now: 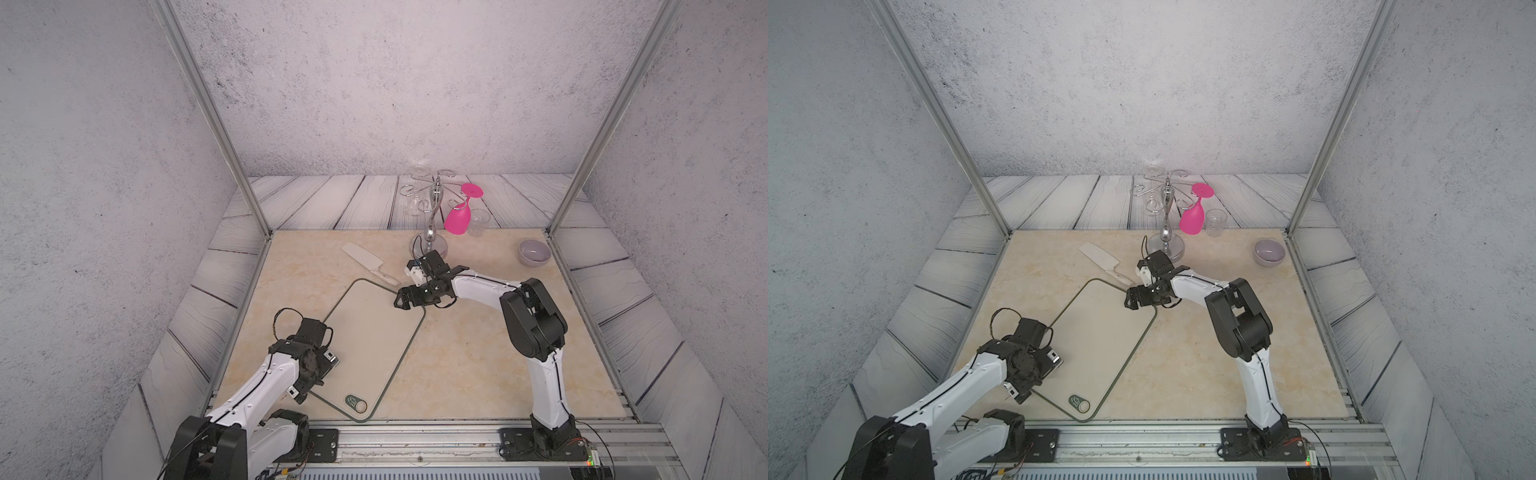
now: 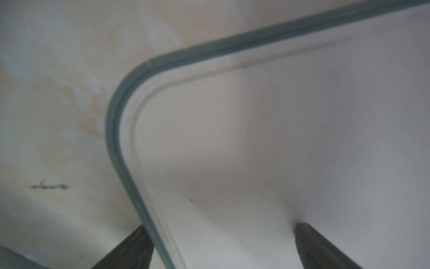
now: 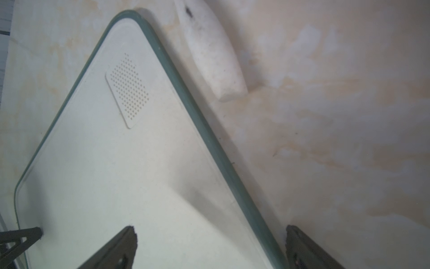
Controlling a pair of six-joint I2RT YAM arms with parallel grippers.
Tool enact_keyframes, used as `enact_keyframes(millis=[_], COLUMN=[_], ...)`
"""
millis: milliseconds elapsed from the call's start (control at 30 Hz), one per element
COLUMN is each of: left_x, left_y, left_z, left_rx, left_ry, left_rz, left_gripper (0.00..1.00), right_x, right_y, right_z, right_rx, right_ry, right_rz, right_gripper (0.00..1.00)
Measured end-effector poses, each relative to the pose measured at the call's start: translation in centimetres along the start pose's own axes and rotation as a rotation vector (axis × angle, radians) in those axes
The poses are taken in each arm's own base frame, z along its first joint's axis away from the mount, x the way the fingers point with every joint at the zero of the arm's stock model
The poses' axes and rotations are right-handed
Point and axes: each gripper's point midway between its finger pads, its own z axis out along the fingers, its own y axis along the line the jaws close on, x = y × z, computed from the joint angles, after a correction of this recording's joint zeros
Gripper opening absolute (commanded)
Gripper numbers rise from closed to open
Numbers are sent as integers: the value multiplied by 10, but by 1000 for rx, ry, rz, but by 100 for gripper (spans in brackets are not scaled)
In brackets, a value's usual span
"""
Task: Align the knife with the edge of the cutting board
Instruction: Adjust the work surface at the center of the board.
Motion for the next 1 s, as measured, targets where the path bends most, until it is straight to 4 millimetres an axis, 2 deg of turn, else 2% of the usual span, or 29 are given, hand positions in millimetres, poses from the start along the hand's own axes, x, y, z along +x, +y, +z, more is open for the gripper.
enact_keyframes(millis=[200, 433, 600, 1000], left_x=[-5, -18, -27, -48], left_y=[-13, -39, -60, -136], left_z=[4, 9, 12, 23], left_rx=[-22, -13, -11, 14], left_ry=[36, 47, 51, 11], left_rz=[37, 82, 114, 304], left_gripper=[100, 100, 100, 100], right_x=[6, 30, 53, 120], right_y=[-8, -29, -41, -64], right_z=[-5, -23, -37, -75], right_rx=[31, 109, 179, 321], right_ry=[-26, -44, -39, 1], right_rz=[-13, 12, 37, 145], right_gripper=[99, 99, 99, 99])
